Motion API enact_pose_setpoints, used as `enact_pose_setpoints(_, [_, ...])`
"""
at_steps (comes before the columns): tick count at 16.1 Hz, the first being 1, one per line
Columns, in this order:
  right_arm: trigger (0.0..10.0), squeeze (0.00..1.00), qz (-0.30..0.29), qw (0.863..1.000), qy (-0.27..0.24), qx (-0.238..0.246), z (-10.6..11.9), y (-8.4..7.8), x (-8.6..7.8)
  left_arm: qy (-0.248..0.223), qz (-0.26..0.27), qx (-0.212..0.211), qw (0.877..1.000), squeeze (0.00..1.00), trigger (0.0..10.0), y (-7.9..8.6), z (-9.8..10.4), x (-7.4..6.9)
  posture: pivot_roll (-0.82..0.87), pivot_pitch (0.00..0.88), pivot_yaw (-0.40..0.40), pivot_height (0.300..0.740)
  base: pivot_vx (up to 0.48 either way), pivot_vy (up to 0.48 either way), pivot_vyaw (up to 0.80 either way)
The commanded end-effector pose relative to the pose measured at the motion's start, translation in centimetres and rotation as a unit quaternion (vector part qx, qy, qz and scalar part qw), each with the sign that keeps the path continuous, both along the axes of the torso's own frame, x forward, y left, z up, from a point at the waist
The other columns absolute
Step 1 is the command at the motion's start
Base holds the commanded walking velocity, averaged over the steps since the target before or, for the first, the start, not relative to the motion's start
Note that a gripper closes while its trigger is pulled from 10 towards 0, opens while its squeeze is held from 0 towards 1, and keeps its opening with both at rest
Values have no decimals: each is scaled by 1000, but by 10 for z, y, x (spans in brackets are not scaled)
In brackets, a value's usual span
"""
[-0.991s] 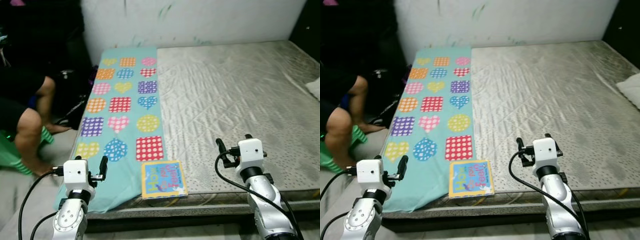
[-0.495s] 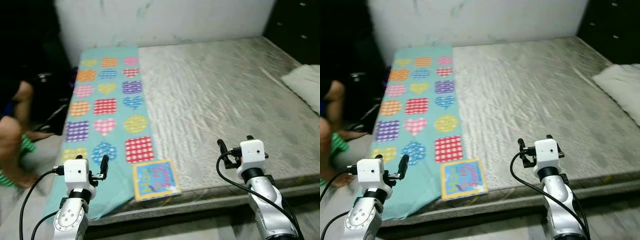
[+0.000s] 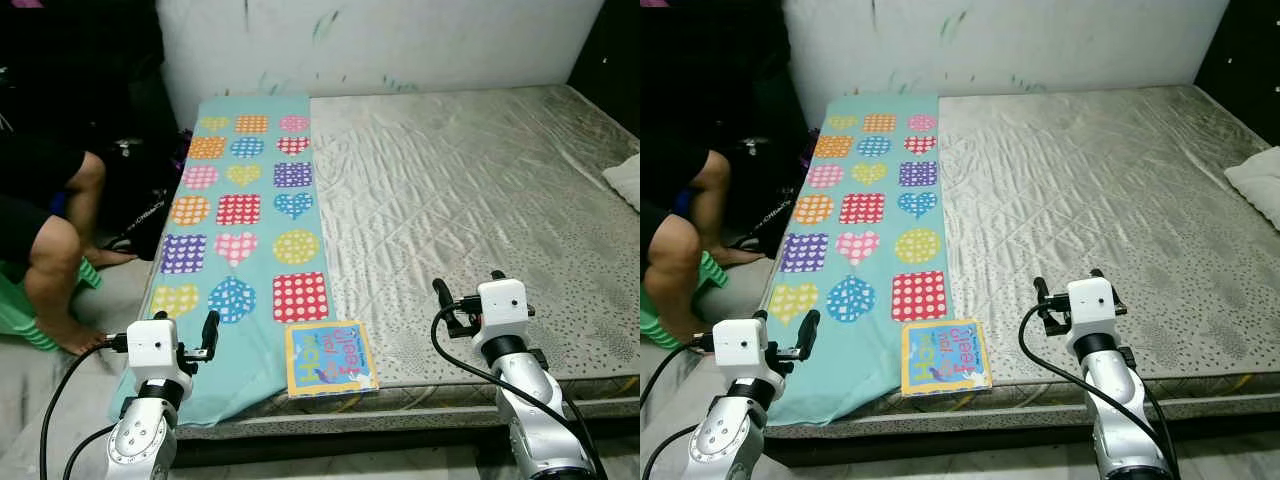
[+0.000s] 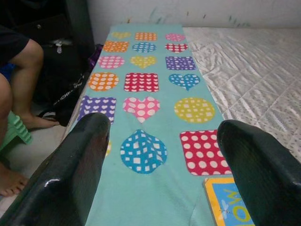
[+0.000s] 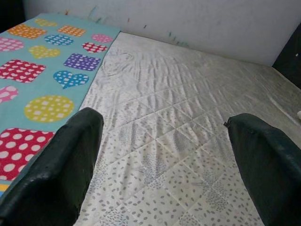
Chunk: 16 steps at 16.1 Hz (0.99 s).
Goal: Clean up the room
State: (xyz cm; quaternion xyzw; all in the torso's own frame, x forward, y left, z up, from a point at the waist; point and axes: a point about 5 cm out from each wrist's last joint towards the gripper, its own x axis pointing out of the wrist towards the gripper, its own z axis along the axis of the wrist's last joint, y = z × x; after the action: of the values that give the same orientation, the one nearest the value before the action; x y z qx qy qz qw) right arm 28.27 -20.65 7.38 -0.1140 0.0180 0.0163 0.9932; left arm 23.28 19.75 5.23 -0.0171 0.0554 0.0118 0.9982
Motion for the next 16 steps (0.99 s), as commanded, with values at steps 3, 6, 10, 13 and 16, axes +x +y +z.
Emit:
enact_pose_setpoints(3, [10000,0,0,1000,2,-2,1,-1,1,-2,-7,2,1000,0,10000,0,2,-1,-158,40,37,740,249,0,0])
enact_pose_setpoints(6, [10000,0,-1,1000,3,-3,1,-1,1,-1,-7,2,1000,0,10000,1,1,-1,-157,41,38,740,250,0,0])
enact_pose_setpoints(10, [10000,0,-1,1000,4,-2,0,-1,1,9,13,10,1000,0,10000,3,-1,-1,-154,42,40,740,60,0,0])
enact_pose_setpoints(13, [10000,0,-1,1000,6,-1,-2,-1,0,15,27,12,999,0,10000,4,-2,-1,-152,45,38,740,0,0,0])
enact_pose_setpoints(16, [10000,0,0,1000,7,-1,-2,-1,0,16,28,13,999,0,10000,4,-2,-1,-151,46,38,740,0,0,0])
